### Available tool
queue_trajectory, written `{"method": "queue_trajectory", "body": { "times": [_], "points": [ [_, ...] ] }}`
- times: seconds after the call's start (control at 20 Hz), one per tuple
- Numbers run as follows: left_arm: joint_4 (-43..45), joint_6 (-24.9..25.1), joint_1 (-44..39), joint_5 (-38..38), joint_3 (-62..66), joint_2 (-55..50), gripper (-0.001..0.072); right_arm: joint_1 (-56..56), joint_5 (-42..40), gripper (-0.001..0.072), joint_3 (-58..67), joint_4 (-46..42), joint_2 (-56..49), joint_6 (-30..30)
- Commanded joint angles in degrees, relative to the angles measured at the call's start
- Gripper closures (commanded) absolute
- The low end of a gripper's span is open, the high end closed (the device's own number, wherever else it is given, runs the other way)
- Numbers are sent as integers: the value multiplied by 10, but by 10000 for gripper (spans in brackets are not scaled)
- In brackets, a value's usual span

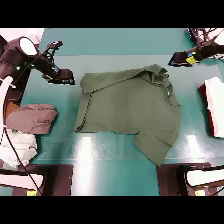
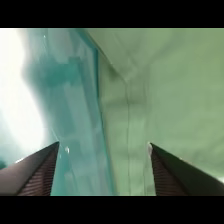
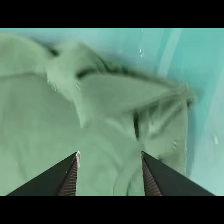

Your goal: Fold the shirts.

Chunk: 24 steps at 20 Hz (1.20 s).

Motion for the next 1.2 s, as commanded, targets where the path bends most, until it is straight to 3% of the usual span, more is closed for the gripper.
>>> {"method": "queue_trajectory", "body": {
  "times": [0.0,0.2,0.4,0.5,0.85,0.9,1.0,1.15],
  "points": [
    [7,-3,-9,-25,-50,51,51,-12,88,273,-1,-1,30,-3],
    [7,-28,-80,21,-225,158,51,-1,151,273,-10,0,71,-11],
    [58,-80,-179,80,-374,221,51,0,125,273,-135,-1,158,-12],
    [112,-114,-214,87,-404,221,51,-9,98,273,-209,0,203,-14],
    [146,-114,-245,158,-448,214,51,-19,54,273,-355,0,309,-15],
    [149,-114,-245,159,-451,211,65,-19,51,273,-363,0,317,-15],
    [155,-112,-245,158,-453,205,286,-24,47,272,-375,0,332,-15],
    [155,-112,-245,160,-453,196,289,-43,49,273,-400,0,354,-15]
  ]
}}
